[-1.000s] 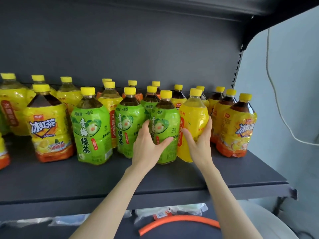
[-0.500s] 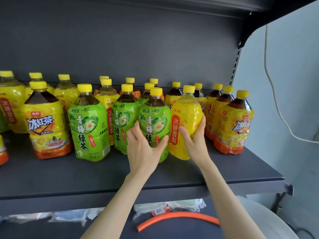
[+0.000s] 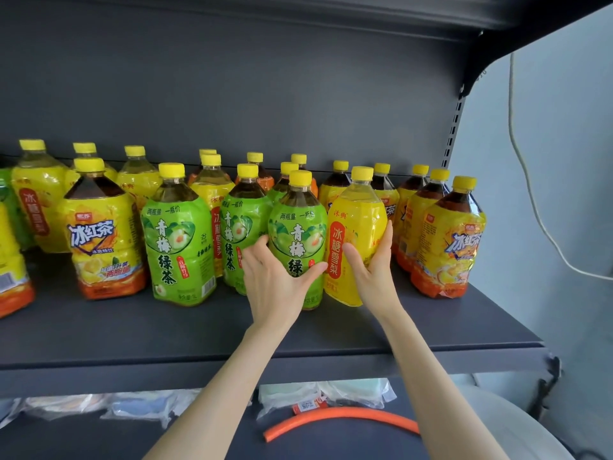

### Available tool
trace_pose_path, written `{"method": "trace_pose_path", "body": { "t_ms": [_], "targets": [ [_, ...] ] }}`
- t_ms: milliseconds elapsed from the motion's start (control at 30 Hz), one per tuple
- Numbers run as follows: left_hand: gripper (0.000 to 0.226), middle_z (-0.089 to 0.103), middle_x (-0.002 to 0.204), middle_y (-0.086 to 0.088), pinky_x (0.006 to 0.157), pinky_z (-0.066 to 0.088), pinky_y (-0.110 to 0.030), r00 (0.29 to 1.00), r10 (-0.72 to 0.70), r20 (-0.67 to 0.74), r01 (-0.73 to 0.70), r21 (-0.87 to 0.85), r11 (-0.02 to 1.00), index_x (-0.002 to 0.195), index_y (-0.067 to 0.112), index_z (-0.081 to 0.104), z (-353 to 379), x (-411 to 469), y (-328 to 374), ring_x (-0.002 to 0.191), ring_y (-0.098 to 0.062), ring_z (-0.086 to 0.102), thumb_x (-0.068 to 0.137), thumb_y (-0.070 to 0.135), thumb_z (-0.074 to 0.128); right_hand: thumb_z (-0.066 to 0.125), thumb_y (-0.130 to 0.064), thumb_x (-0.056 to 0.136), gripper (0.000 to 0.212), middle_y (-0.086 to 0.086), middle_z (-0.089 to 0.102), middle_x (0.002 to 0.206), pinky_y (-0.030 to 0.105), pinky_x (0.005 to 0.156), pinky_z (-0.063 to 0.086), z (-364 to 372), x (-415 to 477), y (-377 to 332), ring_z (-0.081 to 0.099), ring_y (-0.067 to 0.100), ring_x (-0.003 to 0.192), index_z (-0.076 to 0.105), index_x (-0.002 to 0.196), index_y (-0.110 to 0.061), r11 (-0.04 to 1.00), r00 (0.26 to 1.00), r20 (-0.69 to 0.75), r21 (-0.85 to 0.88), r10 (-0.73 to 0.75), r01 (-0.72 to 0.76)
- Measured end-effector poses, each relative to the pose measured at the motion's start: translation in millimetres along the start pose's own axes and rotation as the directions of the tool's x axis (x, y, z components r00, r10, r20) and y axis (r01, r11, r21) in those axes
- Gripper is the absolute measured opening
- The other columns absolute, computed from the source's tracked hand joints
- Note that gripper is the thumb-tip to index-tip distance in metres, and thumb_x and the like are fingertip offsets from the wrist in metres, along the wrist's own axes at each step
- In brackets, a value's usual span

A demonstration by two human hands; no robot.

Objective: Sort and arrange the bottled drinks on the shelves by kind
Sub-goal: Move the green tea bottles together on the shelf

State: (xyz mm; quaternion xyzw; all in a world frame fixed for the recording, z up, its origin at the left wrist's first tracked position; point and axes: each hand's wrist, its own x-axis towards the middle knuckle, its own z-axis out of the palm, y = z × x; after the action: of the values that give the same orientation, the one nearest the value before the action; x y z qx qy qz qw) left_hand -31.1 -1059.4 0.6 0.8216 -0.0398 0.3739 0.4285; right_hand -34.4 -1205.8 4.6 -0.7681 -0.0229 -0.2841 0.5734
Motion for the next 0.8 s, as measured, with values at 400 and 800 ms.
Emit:
{"method": "trace_pose_path", "body": {
  "t_ms": [400,800],
  "targets": [
    [0.061,0.037,0.141,-0.013,0.103,0.027,-0.023,0.996,-0.082,-0.028,0.073,-0.252,0.965,0.141,0.004,0.029,-28.2,19.2,-39.5,0.133,-0.022,0.034,0.093,0.034,0.052,0.062,-0.039,0.089,0.068,0.000,0.048,0.143,0.032,0.108,0.040,47.7,-40.4,-35.0,0.046,0.013,0.130,0.033,0.146,-0.014,0.991,0.993,-0.064,-0.098,-0.095,0.088],
    [0.077,0.049,0.137,-0.015,0.099,0.036,-0.043,0.996,-0.074,-0.040,0.076,0.033,0.997,0.141,0.002,0.032,-26.2,41.4,-47.2,0.125,-0.035,0.040,0.084,0.047,0.060,0.054,-0.057,0.086,0.074,0.011,0.057,0.128,0.035,0.087,0.039,66.3,-30.9,-38.5,0.050,0.031,0.113,0.040,0.139,-0.007,0.869,0.982,-0.161,-0.495,-0.102,0.009]
  ]
}}
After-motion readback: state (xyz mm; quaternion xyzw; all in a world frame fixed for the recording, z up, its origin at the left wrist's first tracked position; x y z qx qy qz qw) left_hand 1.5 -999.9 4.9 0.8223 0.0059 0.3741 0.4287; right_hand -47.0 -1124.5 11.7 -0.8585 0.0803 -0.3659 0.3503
